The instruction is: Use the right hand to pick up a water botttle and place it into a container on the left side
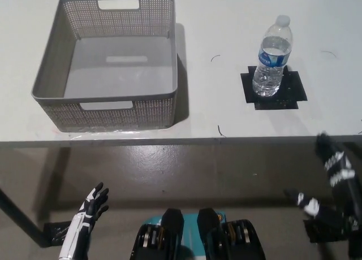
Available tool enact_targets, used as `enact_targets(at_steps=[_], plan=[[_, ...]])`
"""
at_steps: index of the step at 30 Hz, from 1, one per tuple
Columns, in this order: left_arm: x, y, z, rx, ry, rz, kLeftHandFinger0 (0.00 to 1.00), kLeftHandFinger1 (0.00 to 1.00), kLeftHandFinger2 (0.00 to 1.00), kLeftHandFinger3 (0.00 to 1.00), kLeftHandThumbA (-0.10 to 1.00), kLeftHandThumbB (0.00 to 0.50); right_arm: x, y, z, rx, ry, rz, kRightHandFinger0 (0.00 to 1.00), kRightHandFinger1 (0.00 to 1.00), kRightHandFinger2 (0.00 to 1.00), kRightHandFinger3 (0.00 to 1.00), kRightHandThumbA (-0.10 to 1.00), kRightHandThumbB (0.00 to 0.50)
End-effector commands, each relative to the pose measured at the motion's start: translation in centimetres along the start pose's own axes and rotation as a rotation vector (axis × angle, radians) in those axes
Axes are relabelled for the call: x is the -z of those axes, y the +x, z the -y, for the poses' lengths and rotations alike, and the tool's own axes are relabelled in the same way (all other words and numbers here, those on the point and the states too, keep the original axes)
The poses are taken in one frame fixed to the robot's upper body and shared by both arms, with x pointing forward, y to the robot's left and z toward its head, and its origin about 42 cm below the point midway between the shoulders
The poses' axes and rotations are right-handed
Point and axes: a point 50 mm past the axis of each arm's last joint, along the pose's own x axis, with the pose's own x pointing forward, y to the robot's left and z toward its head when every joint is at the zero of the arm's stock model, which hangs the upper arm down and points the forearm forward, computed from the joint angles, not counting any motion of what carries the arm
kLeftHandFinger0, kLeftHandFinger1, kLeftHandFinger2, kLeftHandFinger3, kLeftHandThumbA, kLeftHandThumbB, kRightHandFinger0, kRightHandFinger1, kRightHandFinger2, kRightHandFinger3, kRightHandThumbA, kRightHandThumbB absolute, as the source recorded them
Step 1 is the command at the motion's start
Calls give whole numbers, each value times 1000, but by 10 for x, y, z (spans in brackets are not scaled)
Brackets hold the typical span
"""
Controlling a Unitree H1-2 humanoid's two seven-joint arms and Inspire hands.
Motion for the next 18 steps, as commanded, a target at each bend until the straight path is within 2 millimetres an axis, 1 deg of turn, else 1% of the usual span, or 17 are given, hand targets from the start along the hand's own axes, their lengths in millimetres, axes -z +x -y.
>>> enact_targets(at_steps=[1,2,4,6,9,10,11,13,14,15,17,18], plan=[[-8,-3,-2,-2,16,68,1000,1000,1000,1000,1000,36,-11,43,13,31,4,51,1000,1000,1000,1000,1000,461],[-7,-3,-3,-2,15,67,1000,1000,1000,1000,1000,37,-9,54,15,38,3,45,1000,1000,1000,1000,1000,473],[-7,-5,-3,0,12,71,1000,1000,1000,1000,1000,31,-8,65,17,43,9,22,1000,1000,1000,1000,1000,485],[-6,-6,-4,-3,13,65,1000,1000,1000,1000,1000,40,-4,82,19,56,-18,0,1000,1000,1000,1000,1000,482],[-5,-6,-4,3,16,69,1000,1000,1000,1000,1000,32,4,104,21,57,-32,-17,1000,1000,1000,1000,1000,431],[-5,-6,-4,4,14,71,1000,1000,1000,1000,1000,35,9,111,21,53,-41,-27,1000,1000,1000,1000,1000,401],[-4,-6,-4,6,11,73,1000,1000,1000,1000,1000,36,13,117,22,52,-45,-40,1000,1000,1000,1000,1000,413],[-3,-7,-3,13,9,72,1000,1000,1000,1000,1000,52,23,136,23,45,-69,-94,1000,1000,1000,1000,1000,437],[-3,-8,-2,15,10,73,1000,1000,1000,1000,1000,53,25,139,24,45,-75,-104,1000,1000,1000,1000,1000,437],[-3,-8,-1,16,9,74,1000,1000,1000,1000,1000,55,29,146,25,47,-93,-128,1000,1000,1000,1000,1000,446],[-3,-9,-1,22,2,94,1000,1000,1000,1000,1000,47,36,163,25,35,-103,-160,1000,1000,1000,1000,1000,444],[-2,-9,-2,23,0,96,1000,1000,1000,1000,1000,47,39,167,26,30,-107,-172,1000,1000,1000,1000,1000,464]])
